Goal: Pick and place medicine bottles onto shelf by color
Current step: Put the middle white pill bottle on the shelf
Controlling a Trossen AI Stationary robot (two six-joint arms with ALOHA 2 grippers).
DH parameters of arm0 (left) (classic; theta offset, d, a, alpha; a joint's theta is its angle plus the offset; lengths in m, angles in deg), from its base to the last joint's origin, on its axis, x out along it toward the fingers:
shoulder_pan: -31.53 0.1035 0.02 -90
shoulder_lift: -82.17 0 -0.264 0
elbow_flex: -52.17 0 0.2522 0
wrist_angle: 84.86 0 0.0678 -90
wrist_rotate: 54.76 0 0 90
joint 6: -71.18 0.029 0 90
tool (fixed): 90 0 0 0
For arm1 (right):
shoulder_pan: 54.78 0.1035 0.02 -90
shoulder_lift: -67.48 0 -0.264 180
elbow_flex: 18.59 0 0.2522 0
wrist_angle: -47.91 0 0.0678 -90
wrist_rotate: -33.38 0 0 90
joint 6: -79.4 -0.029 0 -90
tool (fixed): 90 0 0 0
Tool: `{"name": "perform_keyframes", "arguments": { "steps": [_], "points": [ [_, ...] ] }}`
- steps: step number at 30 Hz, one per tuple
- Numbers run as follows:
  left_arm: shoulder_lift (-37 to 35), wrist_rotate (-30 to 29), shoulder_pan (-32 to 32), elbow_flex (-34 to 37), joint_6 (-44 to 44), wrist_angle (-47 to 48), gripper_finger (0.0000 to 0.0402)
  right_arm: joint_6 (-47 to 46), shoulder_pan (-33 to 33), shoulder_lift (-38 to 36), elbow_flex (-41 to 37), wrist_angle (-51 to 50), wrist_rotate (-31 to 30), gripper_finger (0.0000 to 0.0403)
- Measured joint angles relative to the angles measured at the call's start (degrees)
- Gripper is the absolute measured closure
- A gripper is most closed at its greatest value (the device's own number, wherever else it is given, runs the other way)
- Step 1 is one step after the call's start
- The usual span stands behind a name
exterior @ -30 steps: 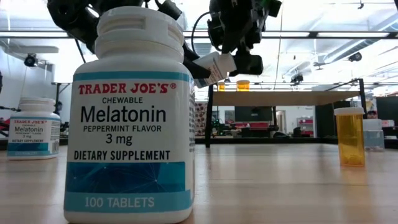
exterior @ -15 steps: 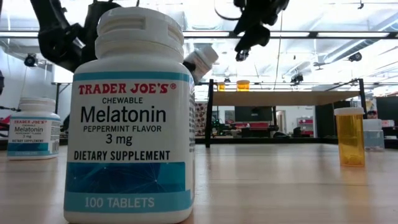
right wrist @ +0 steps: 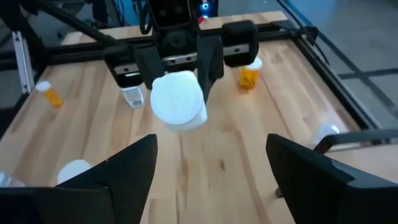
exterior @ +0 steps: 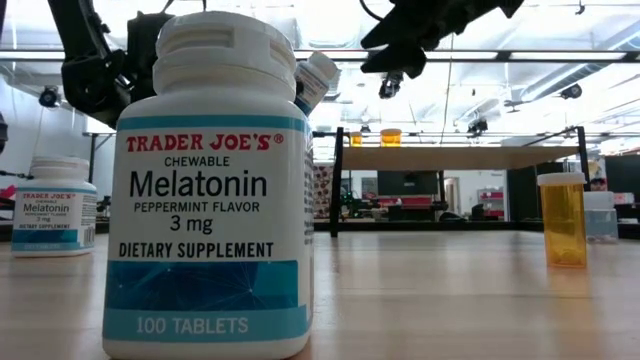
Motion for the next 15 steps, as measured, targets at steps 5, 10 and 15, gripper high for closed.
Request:
{"name": "perform_keyframes", "arguments": {
  "steps": [5, 10, 15],
  "points": [
    [0.02, 0.01, 0.05, -0.13, -0.50, -1.60, 0.0265, 0.61, 0.00, 3.01, 3.87, 0.00, -0.03, 0.0095],
    [0.02, 0.01, 0.09, -0.02, -0.46, -1.50, 0.0265, 1.26, 0.00, 8.33, 8.49, -3.13, -0.01, 0.0051],
    [0.02, 0.16, 0.09, 0.04, -0.44, -1.11, 0.0265, 2.41, 0.15, 12.37, 12.82, -5.27, 0.29, 0.0035]
  ]
}}
